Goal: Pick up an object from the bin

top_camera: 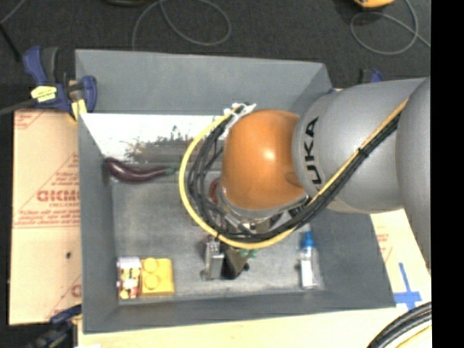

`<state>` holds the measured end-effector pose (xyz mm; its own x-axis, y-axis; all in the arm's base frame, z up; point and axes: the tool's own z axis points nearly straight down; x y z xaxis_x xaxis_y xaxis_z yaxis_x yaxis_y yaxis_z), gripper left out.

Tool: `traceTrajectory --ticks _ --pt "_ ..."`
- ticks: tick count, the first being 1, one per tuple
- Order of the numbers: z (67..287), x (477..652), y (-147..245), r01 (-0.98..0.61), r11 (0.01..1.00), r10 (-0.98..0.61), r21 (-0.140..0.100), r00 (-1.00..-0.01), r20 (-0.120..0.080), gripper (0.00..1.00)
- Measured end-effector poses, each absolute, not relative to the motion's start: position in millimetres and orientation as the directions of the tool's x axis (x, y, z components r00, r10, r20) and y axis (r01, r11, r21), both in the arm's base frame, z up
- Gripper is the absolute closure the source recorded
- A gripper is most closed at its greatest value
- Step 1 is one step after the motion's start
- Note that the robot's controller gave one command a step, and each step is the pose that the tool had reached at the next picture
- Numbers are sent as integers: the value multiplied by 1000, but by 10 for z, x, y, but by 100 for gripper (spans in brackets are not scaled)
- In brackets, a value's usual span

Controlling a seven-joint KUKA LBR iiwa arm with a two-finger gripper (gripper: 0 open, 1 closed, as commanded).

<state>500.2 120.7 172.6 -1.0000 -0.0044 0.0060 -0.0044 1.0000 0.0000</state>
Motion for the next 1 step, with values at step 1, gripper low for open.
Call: traceTrajectory --ticks 1 --pt "1772 5019 1200 0 1000 0 1 -1000 -2 0"
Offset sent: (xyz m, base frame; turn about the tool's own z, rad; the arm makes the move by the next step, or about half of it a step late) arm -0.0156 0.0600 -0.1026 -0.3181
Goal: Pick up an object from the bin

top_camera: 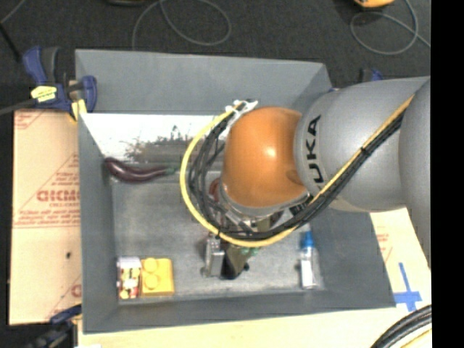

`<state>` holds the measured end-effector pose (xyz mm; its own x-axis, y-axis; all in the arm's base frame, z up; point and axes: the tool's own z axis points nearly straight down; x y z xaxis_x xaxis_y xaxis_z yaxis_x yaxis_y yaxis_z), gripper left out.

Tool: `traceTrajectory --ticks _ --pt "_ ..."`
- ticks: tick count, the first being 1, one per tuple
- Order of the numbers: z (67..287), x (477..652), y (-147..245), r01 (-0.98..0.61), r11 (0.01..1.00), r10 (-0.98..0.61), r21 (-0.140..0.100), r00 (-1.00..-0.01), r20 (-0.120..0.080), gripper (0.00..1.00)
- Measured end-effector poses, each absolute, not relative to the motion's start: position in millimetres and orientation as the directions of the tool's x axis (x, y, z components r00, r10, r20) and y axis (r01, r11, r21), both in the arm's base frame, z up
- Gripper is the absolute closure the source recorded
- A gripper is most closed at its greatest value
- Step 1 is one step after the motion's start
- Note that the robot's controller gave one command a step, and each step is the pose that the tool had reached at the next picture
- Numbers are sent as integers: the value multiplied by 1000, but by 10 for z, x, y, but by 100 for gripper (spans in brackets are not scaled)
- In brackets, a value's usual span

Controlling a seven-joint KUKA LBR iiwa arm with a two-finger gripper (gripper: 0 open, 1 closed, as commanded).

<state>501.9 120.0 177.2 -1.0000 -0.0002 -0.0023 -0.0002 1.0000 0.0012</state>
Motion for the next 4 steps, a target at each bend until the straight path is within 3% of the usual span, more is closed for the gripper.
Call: traceTrajectory --ticks 1,2,3,4 --pt "1404 4973 1406 -114 994 -114 0 -994 -3 0" --pt "907 4817 1837 -360 933 -360 0 -933 -6 0" --pt "919 4842 2017 -348 938 -348 1 -938 -5 0" --pt "856 4810 2041 -583 812 -583 -9 -812 -14 0"
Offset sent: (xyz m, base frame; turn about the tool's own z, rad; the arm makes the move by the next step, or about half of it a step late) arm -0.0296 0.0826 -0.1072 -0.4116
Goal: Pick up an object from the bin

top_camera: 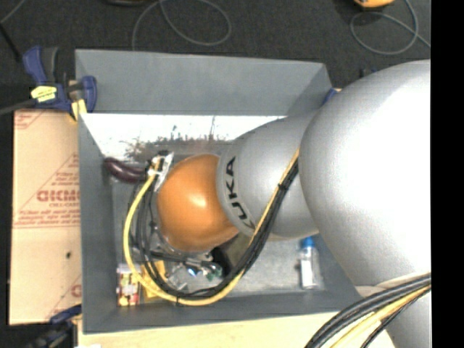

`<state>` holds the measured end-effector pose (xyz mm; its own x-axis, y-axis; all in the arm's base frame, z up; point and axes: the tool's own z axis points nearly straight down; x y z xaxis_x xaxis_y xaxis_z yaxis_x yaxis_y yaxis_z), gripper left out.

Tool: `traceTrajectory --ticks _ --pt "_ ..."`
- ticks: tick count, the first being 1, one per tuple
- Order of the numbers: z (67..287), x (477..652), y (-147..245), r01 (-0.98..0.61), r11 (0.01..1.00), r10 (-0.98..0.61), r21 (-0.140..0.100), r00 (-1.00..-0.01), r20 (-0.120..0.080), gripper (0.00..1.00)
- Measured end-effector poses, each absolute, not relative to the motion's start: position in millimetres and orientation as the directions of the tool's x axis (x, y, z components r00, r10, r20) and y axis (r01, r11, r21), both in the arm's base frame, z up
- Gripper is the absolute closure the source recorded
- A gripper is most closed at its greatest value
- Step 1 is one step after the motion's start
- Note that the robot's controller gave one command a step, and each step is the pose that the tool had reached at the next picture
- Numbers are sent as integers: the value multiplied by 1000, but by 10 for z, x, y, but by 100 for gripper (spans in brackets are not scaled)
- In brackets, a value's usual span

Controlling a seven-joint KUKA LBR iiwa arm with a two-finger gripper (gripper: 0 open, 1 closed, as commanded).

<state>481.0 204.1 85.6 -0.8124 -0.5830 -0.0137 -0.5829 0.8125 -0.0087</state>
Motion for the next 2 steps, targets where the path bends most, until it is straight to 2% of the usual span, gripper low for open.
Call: traceTrajectory --ticks 1,2 --pt "766 4872 2130 -595 803 -595 -18 -803 -25 100" --pt "766 4872 2130 -595 804 -595 -18 -803 -25 100"
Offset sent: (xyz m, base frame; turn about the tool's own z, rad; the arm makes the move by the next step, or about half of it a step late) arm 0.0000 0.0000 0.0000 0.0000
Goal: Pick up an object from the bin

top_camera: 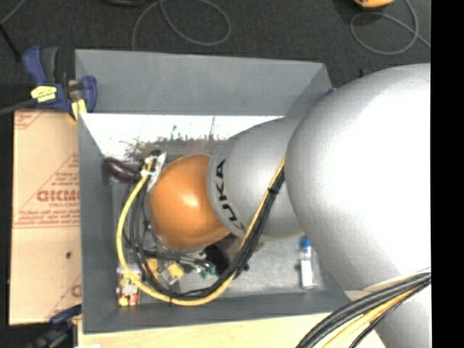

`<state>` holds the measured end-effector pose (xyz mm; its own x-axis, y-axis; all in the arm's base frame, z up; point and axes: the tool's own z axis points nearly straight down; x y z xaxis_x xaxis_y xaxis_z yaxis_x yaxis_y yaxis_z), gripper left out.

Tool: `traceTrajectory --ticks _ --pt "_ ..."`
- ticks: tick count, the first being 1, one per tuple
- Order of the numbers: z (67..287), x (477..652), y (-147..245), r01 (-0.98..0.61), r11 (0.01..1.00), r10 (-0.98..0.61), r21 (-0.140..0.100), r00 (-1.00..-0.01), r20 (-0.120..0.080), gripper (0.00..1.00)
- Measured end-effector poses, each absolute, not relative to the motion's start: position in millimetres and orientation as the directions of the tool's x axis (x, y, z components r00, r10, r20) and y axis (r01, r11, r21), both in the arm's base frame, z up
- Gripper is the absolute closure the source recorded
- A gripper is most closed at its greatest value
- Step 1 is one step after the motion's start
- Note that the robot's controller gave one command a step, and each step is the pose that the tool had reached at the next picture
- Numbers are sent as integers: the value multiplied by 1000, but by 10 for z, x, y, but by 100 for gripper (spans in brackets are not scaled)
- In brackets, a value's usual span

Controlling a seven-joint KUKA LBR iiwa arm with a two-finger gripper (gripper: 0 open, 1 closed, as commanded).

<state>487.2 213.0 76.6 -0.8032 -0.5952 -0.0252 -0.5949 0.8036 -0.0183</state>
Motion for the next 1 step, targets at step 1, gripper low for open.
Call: traceTrajectory --ticks 1 --pt "819 4861 2120 -594 804 -594 -18 -804 -23 100"
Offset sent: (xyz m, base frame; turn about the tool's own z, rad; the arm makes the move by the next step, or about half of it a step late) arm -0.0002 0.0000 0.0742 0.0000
